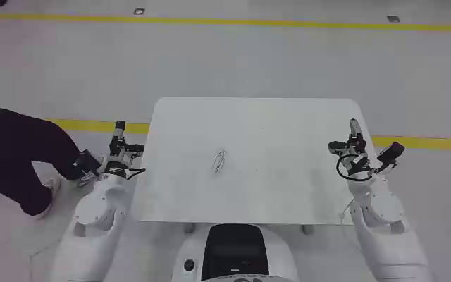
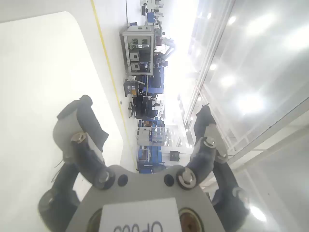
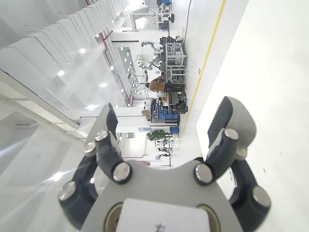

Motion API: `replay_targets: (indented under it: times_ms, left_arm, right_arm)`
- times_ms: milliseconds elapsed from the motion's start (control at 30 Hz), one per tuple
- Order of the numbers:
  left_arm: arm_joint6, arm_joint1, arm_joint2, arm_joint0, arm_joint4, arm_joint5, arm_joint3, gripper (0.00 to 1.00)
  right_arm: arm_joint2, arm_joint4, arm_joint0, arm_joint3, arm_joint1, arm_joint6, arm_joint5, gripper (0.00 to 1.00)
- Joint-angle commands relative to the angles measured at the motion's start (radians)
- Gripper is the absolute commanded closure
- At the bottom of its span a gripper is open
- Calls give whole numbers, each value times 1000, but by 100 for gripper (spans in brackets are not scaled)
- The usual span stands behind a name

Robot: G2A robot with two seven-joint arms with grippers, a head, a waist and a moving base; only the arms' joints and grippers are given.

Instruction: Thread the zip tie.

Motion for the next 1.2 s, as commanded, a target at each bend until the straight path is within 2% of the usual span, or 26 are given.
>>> replay_targets:
  times_ms: [0,33,67,100,133,167,200,233,267,300,400,467,500,533,767,800,833,867,933,1000,1067,1100,1167]
  left_arm:
    - [0,0,0,0,0,0,0,22]
    - [0,0,0,0,0,0,0,0]
    - [0,0,0,0,0,0,0,22]
    - [0,0,0,0,0,0,0,0]
    - [0,0,0,0,0,0,0,22]
    - [0,0,0,0,0,0,0,22]
    - [0,0,0,0,0,0,0,22]
    - [0,0,0,0,0,0,0,0]
    - [0,0,0,0,0,0,0,22]
    - [-9,1,2,-3,20,-4,-9,0]
    - [-53,7,13,1,148,-8,-24,0]
    - [-79,11,19,7,229,22,-37,0]
    - [-108,15,25,9,290,45,-41,0]
    - [-106,19,24,8,377,47,-49,0]
    - [-106,19,24,8,377,47,-49,0]
    - [-122,20,31,8,400,45,-55,0]
    - [-146,23,41,5,446,44,-65,0]
    - [-169,27,49,-4,530,54,-75,0]
    - [-197,29,66,-21,586,68,-90,0]
    - [-261,34,93,-41,680,97,-108,0]
    - [-328,38,123,-60,755,145,-115,0]
    - [-345,37,139,-83,765,174,-124,0]
    - [-345,37,139,-83,765,174,-124,0]
  right_arm:
    - [0,0,0,0,0,0,0,0]
    - [0,0,0,0,0,0,0,22]
    - [0,0,0,0,0,0,0,0]
    - [0,0,0,0,0,0,0,0]
    - [0,0,0,0,0,0,0,0]
    - [0,0,0,0,0,0,0,22]
    - [0,0,0,0,0,0,0,0]
    - [0,0,0,0,0,0,0,0]
    - [0,0,0,0,0,0,0,22]
    - [0,0,0,0,0,0,0,0]
    - [0,0,0,0,0,0,0,0]
    - [0,0,0,0,0,0,0,0]
    - [0,0,0,0,0,0,0,0]
    - [0,0,0,0,0,0,0,0]
    - [0,0,0,0,0,0,0,0]
    - [0,0,0,0,0,0,0,0]
    - [0,0,0,0,0,0,0,0]
    - [0,0,0,0,0,0,0,0]
    - [0,0,0,0,0,0,0,0]
    - [0,0,0,0,0,0,0,0]
    - [0,0,0,0,0,0,0,0]
    - [0,0,0,0,0,0,0,0]
    - [0,0,0,0,0,0,0,0]
